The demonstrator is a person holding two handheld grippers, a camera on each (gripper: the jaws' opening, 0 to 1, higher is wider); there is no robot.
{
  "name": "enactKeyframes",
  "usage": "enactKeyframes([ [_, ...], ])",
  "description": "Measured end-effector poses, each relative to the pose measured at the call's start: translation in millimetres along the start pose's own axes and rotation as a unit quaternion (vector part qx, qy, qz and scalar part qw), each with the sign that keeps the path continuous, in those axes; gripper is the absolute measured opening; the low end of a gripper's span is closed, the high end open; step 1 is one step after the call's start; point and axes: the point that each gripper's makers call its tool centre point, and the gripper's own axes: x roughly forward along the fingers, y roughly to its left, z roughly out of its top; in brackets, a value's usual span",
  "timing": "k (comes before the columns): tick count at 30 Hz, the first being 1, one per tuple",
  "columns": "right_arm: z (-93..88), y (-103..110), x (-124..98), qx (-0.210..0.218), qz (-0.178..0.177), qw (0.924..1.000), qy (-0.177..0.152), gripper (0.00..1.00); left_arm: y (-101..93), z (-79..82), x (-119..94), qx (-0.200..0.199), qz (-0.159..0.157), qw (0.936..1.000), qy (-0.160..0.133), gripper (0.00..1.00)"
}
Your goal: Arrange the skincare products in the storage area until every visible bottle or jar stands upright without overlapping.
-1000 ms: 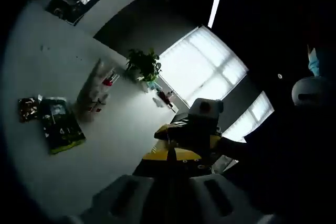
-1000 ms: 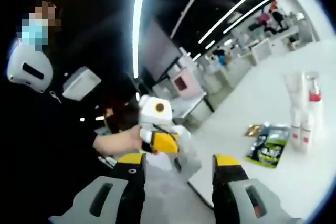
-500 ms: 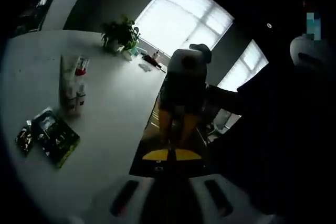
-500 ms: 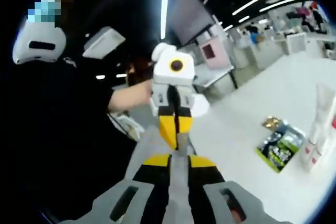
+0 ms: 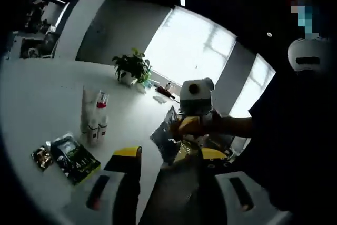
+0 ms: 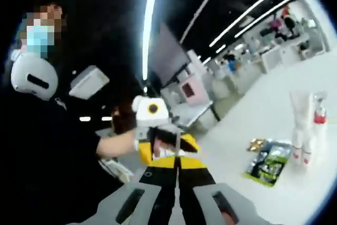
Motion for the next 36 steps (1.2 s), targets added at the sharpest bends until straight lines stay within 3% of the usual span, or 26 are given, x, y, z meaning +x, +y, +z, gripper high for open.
enactKeyframes([
  [4,-0.5,-2,-1,0.029,-0.008,0.9991,-0.03,0.0,0.5,8.5,-1,-0.066,0.0,0.9944,-0.083,0.28],
  [7,-3.0,-3,2,0.047,-0.011,0.9979,-0.043,0.0,5.3,-1.6,2,-0.072,0.013,0.9938,-0.083,0.14],
  [10,-2.5,-6,5,0.064,-0.019,0.9958,-0.063,0.0,9.6,-8.7,6,-0.088,0.03,0.9924,-0.081,0.1],
  [13,-1.2,-13,6,0.073,-0.037,0.9935,-0.079,0.0,13.3,-5.8,6,-0.105,0.045,0.9877,-0.108,0.03],
  [16,-2.1,-22,6,0.103,-0.059,0.9876,-0.102,0.0,21.9,2.4,2,-0.127,0.073,0.9778,-0.15,0.0],
  [18,-9.7,-25,8,0.076,-0.077,0.9901,-0.089,0.0,24.3,-1.9,1,-0.144,0.081,0.9757,-0.144,0.0],
  [19,-15.5,-35,5,0.063,-0.1,0.9904,-0.072,0.05,25.1,-3.6,1,-0.142,0.083,0.9763,-0.141,0.0],
  [20,-26.0,-40,3,0.024,-0.12,0.9919,-0.036,0.09,25.0,-5.0,1,-0.142,0.083,0.9766,-0.139,0.0],
  [21,-30.6,-41,3,0.01,-0.127,0.9916,-0.02,0.16,26.8,-6.5,0,-0.145,0.088,0.9758,-0.137,0.0],
  [23,-46.2,-48,0,-0.027,-0.16,0.9863,0.033,0.4,30.6,-10.3,-3,-0.149,0.093,0.9757,-0.131,0.0],
  [25,-60.0,-59,-5,-0.065,-0.198,0.9748,0.08,0.65,34.7,-13.3,-7,-0.153,0.099,0.9749,-0.128,0.0],
  [26,-65.4,-62,-8,-0.081,-0.209,0.9694,0.1,0.72,36.0,-14.4,-8,-0.154,0.101,0.9748,-0.127,0.0],
  [30,-88.9,-74,-22,-0.152,-0.24,0.9414,0.181,0.82,44.3,-25.5,-15,-0.155,0.12,0.9745,-0.109,0.0],
  [32,-97.9,-80,-29,-0.187,-0.253,0.9239,0.218,0.9,46.5,-28.8,-17,-0.157,0.124,0.9741,-0.106,0.0],
  [34,-104.0,-90,-38,-0.222,-0.279,0.9001,0.251,1.0,48.9,-31.8,-20,-0.158,0.129,0.9735,-0.103,0.0],
  [35,-102.6,-98,-45,-0.242,-0.303,0.8841,0.261,1.0,50.3,-32.5,-21,-0.16,0.132,0.9729,-0.103,0.0],
  [36,-106.7,-102,-49,-0.251,-0.31,0.8738,0.278,1.0,51.6,-33.0,-23,-0.161,0.133,0.9725,-0.103,0.0],
])
